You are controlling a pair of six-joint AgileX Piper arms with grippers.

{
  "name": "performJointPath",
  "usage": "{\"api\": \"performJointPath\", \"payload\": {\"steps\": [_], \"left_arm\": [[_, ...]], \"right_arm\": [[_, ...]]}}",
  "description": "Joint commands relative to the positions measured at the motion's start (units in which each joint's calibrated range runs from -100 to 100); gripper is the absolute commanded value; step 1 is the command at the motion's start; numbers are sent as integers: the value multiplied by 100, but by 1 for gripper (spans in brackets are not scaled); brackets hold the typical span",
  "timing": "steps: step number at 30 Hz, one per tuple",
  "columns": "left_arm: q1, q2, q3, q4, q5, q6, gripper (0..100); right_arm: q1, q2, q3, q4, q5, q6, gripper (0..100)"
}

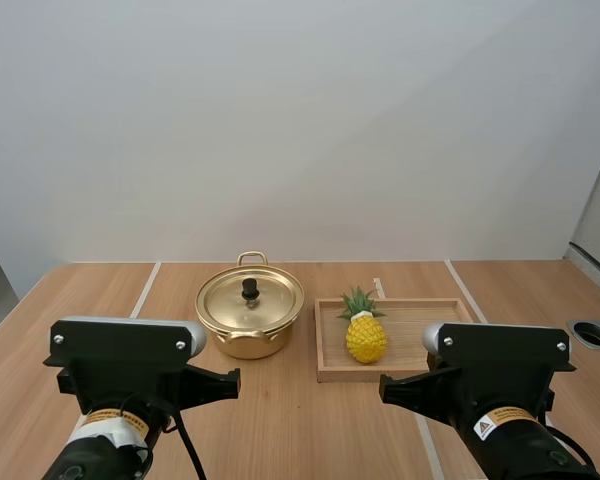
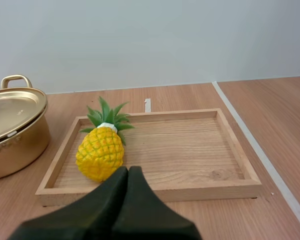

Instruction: Open the pot, put the pineapple inside, and close it

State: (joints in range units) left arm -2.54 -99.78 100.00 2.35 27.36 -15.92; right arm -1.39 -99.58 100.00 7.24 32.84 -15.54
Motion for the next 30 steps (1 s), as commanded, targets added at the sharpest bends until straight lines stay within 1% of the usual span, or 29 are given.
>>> {"api": "performJointPath", "payload": {"steps": [1, 6, 9, 12, 14, 17, 20, 22, 23, 24, 25, 28, 29, 30], "left_arm": [[3, -22, 0, 6, -181, -1, 0], [3, -22, 0, 6, -181, -1, 0], [3, -22, 0, 2, 246, -1, 0], [3, -22, 0, 15, 245, -1, 0], [3, -22, 0, 88, 227, -1, 4], [3, -22, 0, 340, 227, -1, 18], [3, -22, 0, 482, 246, -1, 40], [3, -22, 0, 482, 246, -1, 60], [3, -22, 0, 482, 246, -1, 74], [3, -22, 0, 482, 246, -1, 89], [3, -22, 0, 482, 246, -1, 100], [3, -22, 0, 482, 246, -14, 100], [3, -22, 0, 482, 211, -14, 100], [3, -22, 0, 482, 211, -14, 100]], "right_arm": [[13, -42, 0, 19, -119, -45, 0], [13, -42, 0, 84, -153, -45, 0], [13, -42, 0, 18, -748, -45, 0], [13, -42, 0, -32, -1115, -34, 0], [13, -42, 0, -32, -1000, -34, 0], [13, -42, 0, -32, -552, -34, 0], [13, -42, 0, -32, -516, -34, 0], [13, -42, 0, -32, -498, -34, 0], [13, -42, 0, -32, -478, -34, 0], [13, -42, 0, -32, -420, -34, 0], [13, -42, 0, -32, -350, -34, 0], [13, -42, 0, -69, -312, -34, 1], [13, -42, 0, -69, -312, -34, 7], [13, -42, 0, -69, -312, -34, 15]]}}
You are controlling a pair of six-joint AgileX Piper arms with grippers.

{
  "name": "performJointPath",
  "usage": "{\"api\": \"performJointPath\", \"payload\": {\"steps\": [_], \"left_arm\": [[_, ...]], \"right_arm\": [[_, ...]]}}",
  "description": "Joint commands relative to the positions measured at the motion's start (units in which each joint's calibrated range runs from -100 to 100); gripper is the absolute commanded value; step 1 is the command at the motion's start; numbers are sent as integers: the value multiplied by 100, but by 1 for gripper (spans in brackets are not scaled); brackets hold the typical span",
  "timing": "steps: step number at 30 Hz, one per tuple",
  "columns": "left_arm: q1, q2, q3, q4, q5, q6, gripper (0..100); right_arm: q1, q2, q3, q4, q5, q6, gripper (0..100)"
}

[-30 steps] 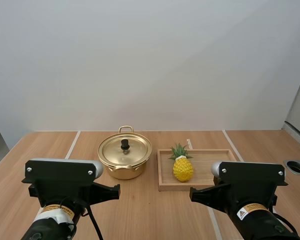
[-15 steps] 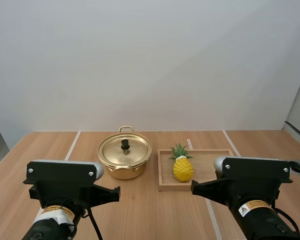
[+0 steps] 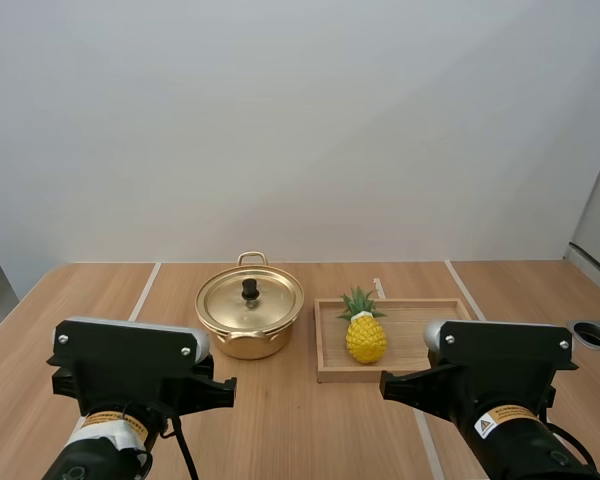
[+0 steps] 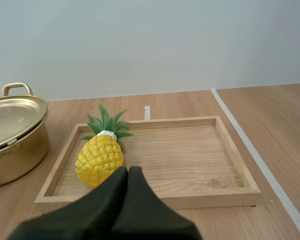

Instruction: Open the pot, put the pineapple inside, and close it

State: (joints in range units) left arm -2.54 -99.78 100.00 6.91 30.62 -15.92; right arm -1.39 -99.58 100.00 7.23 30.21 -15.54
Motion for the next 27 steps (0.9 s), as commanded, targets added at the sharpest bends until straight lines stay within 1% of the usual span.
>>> {"api": "performJointPath", "payload": {"steps": [1, 3, 4, 5, 6, 14, 16, 17, 18, 20, 21, 25, 27], "left_arm": [[3, -22, 0, 26, -115, -14, 100], [3, -22, 0, 26, -115, -14, 100], [3, -22, 0, 26, -115, -14, 100], [3, -22, 0, 26, -115, -14, 100], [3, -22, 0, 26, -115, -14, 100], [3, -22, 0, 26, -136, -14, 100], [3, -22, 0, 63, -417, -3, 100], [3, -22, 0, 127, -758, -3, 100], [3, -22, 0, 233, -1199, -3, 100], [3, -22, -15, 548, -2261, -3, 100], [3, -22, -100, 632, -2982, -3, 100], [3, -22, -588, 640, -6041, 6, 100], [3, -22, -799, 640, -7306, 6, 100]], "right_arm": [[13, -42, 0, -68, -49, -34, 25], [13, -42, 0, -68, -36, -34, 48], [13, -42, 0, -68, 51, -34, 65], [13, -42, 0, -68, 158, -25, 86], [13, -42, 0, -68, 158, -25, 100], [13, -42, 0, -83, 142, -14, 100], [13, -42, 0, -273, 45, -26, 100], [13, -42, 0, -356, -157, -26, 100], [13, -42, 0, -449, -559, -26, 100], [-26, -42, 0, -723, -1825, -26, 100], [-39, -42, 0, -839, -2454, -26, 100], [-60, -42, 0, -930, -5940, -26, 100], [-60, -42, 0, -943, -7396, -41, 100]]}}
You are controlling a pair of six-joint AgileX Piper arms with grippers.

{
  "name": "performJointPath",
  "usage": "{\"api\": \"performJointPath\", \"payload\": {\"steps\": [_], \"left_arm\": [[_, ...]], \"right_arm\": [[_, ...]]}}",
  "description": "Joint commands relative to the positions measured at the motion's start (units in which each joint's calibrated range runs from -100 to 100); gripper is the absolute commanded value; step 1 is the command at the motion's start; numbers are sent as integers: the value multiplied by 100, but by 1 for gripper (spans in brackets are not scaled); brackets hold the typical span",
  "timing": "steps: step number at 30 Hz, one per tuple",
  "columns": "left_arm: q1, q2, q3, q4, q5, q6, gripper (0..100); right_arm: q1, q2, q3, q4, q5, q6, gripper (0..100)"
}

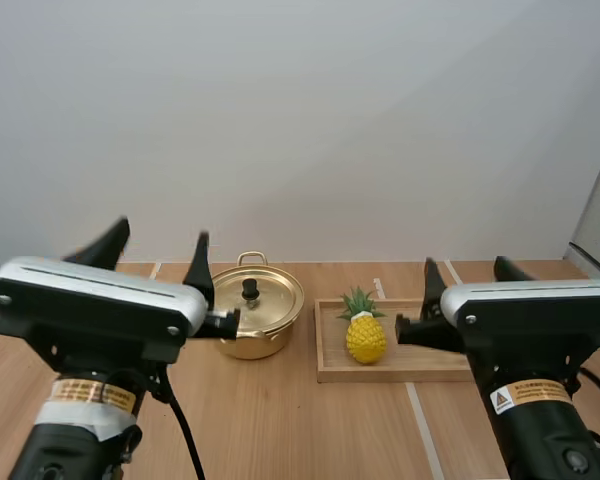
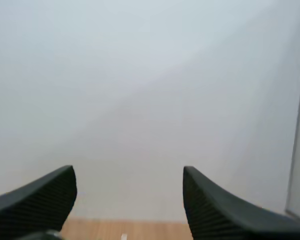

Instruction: Open the pot, put the pineapple inside, and close it

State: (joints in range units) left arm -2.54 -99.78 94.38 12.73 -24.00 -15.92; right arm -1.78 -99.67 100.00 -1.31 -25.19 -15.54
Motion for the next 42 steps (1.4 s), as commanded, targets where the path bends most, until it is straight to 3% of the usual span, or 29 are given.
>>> {"api": "performJointPath", "payload": {"steps": [1, 7, 10, 12, 14, 16, 18, 22, 27, 30, 36, 42], "left_arm": [[3, -22, -342, 59, -2368, 21, 100], [3, -22, -796, 46, -2732, 1300, 100], [3, -22, -999, 2, -2298, 1273, 100], [3, -22, -1283, -27, -924, 833, 100], [3, 34, -1656, -27, 660, 198, 100], [3, 267, -1976, -27, 1430, -51, 100], [3, 593, -2350, 75, 1612, -37, 100], [3, 1265, -3333, 135, 2708, -37, 100], [3, 2233, -4576, -320, 5740, 95, 100], [3, 2700, -4906, -839, 6967, 984, 100], [3, 3339, -5349, -2047, 7261, 2043, 100], [3, 3943, -6208, -2174, 8445, 2348, 100]], "right_arm": [[-20, -33, 0, -115, -2442, -49, 100], [-20, -33, 0, -202, -5413, -64, 100], [-20, -33, 0, -202, -6194, -474, 100], [-20, -33, 0, -148, -6274, -1026, 100], [-20, -33, 0, -215, -5238, -1437, 100], [-20, -33, -311, -243, -3394, -1581, 100], [-20, -33, -992, -192, -22, -1571, 100], [-20, 344, -2124, -192, 2778, -1462, 100], [-20, 1149, -3806, -23, 5636, -1462, 100], [-20, 1585, -4709, 82, 7075, -1462, 100], [-20, 2261, -6088, 340, 8369, -1462, 100], [-20, 2813, -7021, 611, 9252, -1462, 100]]}}
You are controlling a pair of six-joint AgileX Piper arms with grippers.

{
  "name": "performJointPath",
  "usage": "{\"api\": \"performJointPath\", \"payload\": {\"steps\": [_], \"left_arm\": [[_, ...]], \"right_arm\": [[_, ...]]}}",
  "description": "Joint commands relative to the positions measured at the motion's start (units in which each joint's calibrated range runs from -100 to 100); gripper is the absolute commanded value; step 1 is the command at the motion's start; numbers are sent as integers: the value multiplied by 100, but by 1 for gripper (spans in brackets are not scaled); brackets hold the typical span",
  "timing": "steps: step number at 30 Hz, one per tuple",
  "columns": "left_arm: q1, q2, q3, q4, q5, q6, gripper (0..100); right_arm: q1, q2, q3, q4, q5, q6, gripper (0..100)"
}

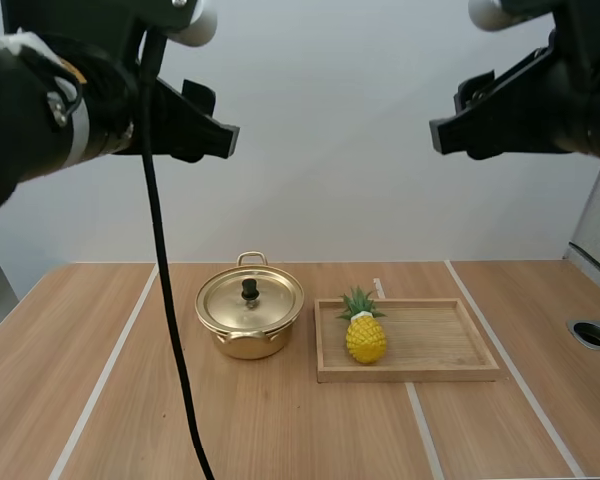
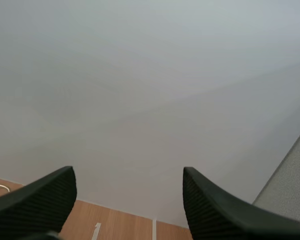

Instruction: Open the pot, put the pineapple inside, and close it

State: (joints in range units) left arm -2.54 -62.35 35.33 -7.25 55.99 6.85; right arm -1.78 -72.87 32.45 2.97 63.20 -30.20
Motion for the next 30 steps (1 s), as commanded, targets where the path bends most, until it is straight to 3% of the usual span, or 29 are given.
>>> {"api": "performJointPath", "payload": {"steps": [1, 6, 12, 21, 30], "left_arm": [[3, 319, -446, -295, 726, 70, 100], [3, 1090, -1131, -954, 2017, 773, 100], [3, 2428, -2012, -1243, 4290, 1043, 100], [3, 4234, -2196, -1184, 4401, 1543, 100], [3, 5379, -2196, -1170, 4401, 1684, 100]], "right_arm": [[-20, 245, -391, 330, 741, 4, 100], [-20, 710, -859, 734, 2414, -43, 100], [-20, 1049, -1099, 620, 3019, -43, 100], [-20, 1037, -1096, 604, 3231, 5, 100], [-20, 991, -1083, 30, 3324, 5, 100]]}}
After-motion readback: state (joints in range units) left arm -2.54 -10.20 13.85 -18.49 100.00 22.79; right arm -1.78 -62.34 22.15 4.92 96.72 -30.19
